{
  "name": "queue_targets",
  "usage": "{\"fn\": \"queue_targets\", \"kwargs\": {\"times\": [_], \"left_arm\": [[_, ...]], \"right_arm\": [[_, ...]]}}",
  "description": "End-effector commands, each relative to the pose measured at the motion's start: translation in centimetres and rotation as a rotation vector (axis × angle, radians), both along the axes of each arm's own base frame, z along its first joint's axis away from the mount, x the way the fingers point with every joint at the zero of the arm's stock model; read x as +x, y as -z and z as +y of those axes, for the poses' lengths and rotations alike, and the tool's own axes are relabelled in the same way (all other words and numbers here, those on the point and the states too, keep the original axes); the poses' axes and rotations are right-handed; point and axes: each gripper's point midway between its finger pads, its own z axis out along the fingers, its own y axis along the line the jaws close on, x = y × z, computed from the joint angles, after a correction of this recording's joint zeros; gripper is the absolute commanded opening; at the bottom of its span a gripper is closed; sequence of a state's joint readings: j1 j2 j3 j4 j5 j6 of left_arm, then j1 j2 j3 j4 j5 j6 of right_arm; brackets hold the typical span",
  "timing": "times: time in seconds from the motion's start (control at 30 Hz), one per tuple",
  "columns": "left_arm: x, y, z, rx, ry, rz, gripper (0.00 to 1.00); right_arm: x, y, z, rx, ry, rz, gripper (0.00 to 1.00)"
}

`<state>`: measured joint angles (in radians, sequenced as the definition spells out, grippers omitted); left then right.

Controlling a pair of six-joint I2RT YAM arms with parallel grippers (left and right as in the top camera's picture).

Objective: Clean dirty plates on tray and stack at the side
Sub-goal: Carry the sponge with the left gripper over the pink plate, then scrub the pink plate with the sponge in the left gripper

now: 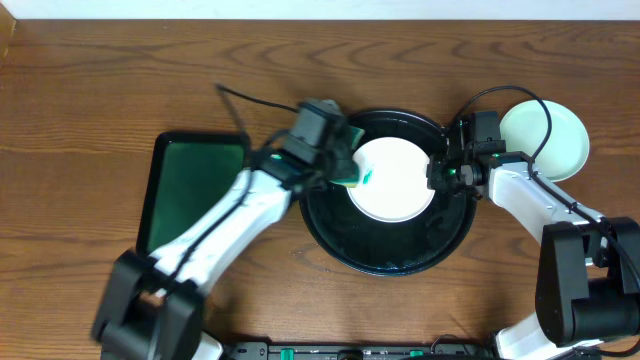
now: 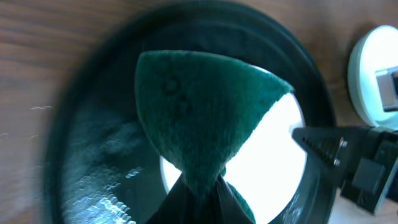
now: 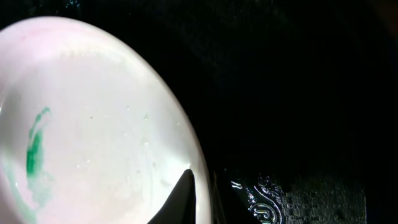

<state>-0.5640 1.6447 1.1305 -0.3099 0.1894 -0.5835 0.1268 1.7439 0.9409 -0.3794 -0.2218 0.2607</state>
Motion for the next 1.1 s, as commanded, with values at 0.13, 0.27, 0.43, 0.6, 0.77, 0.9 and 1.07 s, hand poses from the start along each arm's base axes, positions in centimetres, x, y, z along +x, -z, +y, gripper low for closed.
{"fn": "queue_targets", "kwargs": {"times": [0.13,0.27,0.43,0.6,0.77,0.9,1.07], "left_arm": [[-1.3,5.0,-6.8,-0.056,0.069,0.034,0.08],[-1.9,7.1,-9.1,-0.029,0.097,-0.004,0.07],[-1.0,9.6,-7.4,0.166,0.023,-0.103,0.07],[1.2,9.3,-2.2,0.457,-0.071,-0.241,0.08],[2.7,8.6,1.4,0.648,-0.071,-0.300,0.07],[4.2,7.2,2.4,0.665,-0.088,-0.317,0.08],[5.0,3.5,-1.1,0.489,-0.045,-0.347,0.08]], "right_arm": [[-0.2,0.4,0.7,0.023,0.011,0.014,0.06],[-0.2,0.4,0.6,0.030,0.032,0.019,0.02],[-0.3,0.4,0.6,0.029,0.035,0.023,0.01],[-0.7,0.8,0.7,0.026,0.030,0.031,0.01],[-1.5,1.9,0.5,0.017,0.028,0.035,0.01],[-2.1,2.5,0.5,0.017,0.029,0.041,0.01],[-2.1,2.6,0.6,0.022,0.031,0.039,0.01]]}}
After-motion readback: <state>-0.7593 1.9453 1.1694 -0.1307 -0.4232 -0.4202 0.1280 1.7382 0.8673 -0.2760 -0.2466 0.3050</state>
